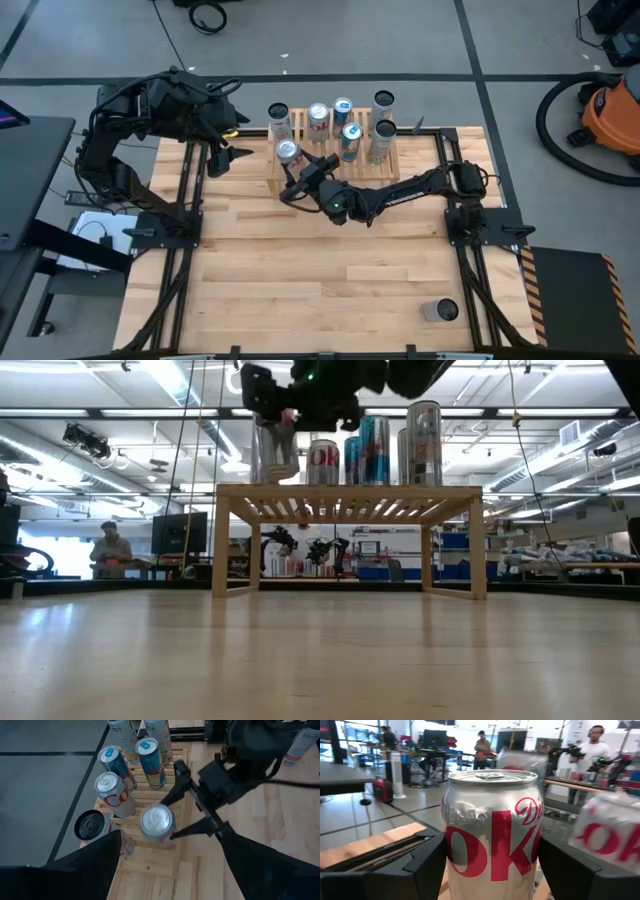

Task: Place canned beverage on shelf
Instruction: Put the silver soda can on the shelf aligned with the other silver soda can

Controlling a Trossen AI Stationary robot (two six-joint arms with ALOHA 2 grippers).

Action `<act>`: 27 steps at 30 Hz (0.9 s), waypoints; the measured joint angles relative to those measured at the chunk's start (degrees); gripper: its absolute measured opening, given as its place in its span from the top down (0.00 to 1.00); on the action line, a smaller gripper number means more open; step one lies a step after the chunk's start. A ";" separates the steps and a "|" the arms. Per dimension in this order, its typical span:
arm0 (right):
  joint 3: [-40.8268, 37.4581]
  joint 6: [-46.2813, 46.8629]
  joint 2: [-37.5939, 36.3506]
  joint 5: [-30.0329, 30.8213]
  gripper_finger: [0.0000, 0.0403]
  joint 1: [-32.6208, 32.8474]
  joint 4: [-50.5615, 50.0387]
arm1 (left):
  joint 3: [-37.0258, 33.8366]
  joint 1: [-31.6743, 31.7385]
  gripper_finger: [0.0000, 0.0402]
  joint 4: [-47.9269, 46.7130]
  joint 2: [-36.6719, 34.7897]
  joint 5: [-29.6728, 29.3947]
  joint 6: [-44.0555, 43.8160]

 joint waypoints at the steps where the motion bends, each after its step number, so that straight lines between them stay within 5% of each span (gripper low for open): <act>1: 0.00 -0.01 -0.72 0.18 0.29 0.19 -0.98 | 0.02 0.00 0.14 -0.11 0.00 0.00 0.00; 13: -7.50 9.56 -10.39 -3.62 0.29 0.37 -8.51 | 0.02 0.01 0.14 -1.51 0.00 0.00 -0.06; 27: -14.37 11.19 -11.43 6.50 0.29 2.16 -3.36 | 0.02 0.02 0.14 -1.46 0.00 -0.02 -0.04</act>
